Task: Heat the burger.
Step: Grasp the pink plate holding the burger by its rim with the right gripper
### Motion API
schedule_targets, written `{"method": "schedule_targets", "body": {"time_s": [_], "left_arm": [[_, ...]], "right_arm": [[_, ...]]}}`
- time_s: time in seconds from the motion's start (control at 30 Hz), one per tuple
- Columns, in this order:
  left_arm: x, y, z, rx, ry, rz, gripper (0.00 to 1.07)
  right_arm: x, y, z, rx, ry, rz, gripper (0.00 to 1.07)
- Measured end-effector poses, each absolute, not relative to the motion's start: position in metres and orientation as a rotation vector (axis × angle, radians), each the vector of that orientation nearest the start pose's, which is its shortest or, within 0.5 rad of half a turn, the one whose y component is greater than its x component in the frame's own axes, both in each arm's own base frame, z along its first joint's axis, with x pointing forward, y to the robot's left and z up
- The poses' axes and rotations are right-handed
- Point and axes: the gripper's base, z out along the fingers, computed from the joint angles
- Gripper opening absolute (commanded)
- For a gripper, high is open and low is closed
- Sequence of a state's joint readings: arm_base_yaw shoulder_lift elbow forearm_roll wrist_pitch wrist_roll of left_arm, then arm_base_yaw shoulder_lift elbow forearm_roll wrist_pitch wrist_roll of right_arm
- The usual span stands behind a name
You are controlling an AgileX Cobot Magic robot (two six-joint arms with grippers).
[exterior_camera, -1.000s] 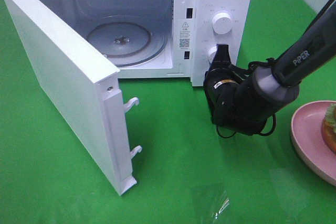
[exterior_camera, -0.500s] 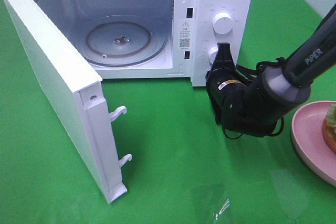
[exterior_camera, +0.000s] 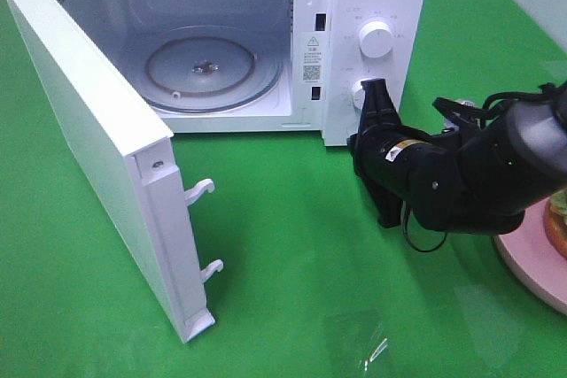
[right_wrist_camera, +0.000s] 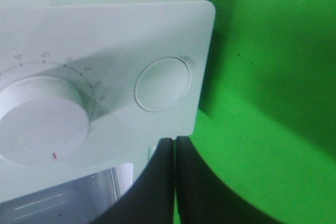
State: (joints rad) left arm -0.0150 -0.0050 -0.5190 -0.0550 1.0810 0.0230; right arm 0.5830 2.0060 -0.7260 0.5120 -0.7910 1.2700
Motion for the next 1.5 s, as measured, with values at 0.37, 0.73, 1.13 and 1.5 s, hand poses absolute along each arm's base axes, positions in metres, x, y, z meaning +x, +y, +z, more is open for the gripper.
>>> {"method": "schedule_targets", "body": {"time_s": [0.37, 0.73, 1.13, 1.5], "left_arm": [[-0.009, -0.004, 0.281, 0.043, 2.039, -0.061, 0.93], [-0.009, -0.004, 0.281, 0.043, 2.039, -0.061, 0.93], [-0.009, -0.004, 0.281, 0.043, 2.039, -0.061, 0.93], [-0.009, -0.004, 0.281, 0.043, 2.039, -0.061, 0.93]], "right_arm": [[0.282, 0.159, 0.125, 0.967, 2.043, 0.816, 0.02], [0.267, 0.16, 0.149, 0.465, 2.267, 0.63, 0.06], [0.247, 0.162, 0.146, 0.031, 2.519, 0.49, 0.1], [0.24, 0.164, 0.158, -0.452, 2.671, 0.34, 0.11]]}}
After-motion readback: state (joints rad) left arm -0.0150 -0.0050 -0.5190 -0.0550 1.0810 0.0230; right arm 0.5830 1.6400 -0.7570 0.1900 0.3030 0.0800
